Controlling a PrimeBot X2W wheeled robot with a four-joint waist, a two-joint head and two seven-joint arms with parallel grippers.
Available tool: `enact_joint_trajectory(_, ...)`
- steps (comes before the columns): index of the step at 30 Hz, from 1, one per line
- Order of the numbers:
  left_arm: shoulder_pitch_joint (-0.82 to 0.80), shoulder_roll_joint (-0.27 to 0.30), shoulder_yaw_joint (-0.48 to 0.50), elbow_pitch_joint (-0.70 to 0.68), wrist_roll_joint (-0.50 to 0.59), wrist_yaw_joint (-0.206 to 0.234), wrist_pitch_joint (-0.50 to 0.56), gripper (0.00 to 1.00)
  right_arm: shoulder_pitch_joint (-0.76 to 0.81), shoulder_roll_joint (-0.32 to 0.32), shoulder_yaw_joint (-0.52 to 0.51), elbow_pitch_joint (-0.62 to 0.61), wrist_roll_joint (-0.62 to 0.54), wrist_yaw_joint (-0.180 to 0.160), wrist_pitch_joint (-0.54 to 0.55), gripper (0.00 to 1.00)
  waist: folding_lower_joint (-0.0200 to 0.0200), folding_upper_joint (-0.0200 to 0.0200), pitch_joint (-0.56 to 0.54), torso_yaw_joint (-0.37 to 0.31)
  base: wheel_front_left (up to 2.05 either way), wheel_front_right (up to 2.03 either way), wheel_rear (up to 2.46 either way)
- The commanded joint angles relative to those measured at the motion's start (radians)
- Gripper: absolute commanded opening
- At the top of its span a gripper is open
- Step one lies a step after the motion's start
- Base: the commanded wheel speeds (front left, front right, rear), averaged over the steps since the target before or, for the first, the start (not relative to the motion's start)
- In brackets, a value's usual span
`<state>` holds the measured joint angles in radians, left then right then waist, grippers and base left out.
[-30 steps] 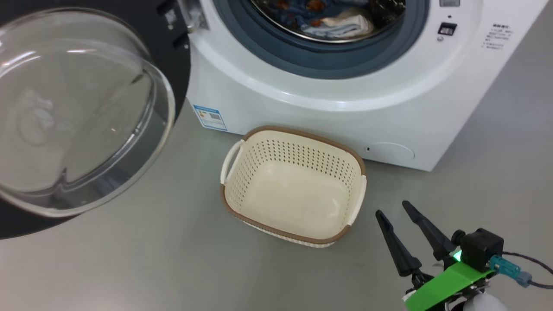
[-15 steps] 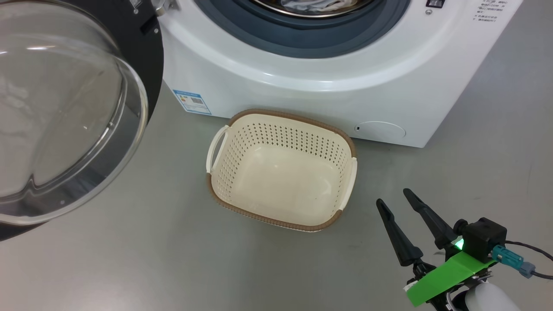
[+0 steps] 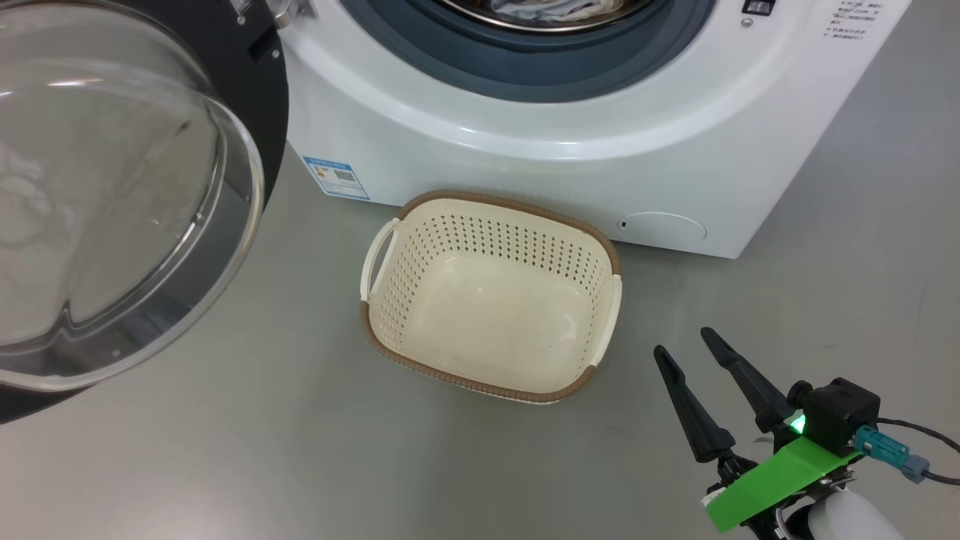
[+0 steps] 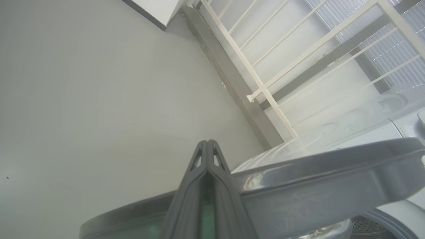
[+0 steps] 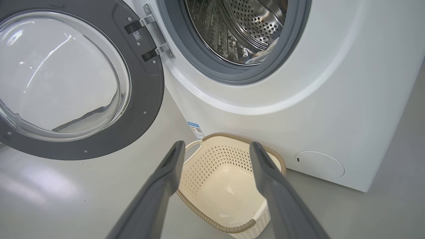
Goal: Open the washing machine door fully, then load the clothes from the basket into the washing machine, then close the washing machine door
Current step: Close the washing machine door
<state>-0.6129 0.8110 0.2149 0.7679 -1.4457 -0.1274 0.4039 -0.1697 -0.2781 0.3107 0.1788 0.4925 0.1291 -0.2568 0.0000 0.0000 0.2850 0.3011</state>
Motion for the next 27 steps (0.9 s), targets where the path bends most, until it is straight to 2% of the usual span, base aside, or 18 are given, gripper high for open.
enact_joint_trajectory(1, 0.000, 0.051, 0.006, -0.029, -0.007, -0.003, 0.028, 0.00, -0.019, -0.002, 0.021, -0.021, -0.008, 0.002, -0.005, 1.00, 0.0000, 0.0000, -0.002, 0.001, 0.00, 0.00, 0.00)
enact_joint_trajectory(27, 0.088, 0.033, -0.047, -0.161, -0.097, -0.003, 0.251, 0.00, 0.004, 0.011, 0.000, -0.022, -0.008, 0.002, -0.005, 1.00, 0.0000, 0.0000, -0.050, 0.008, 0.00, 0.00, 0.00)
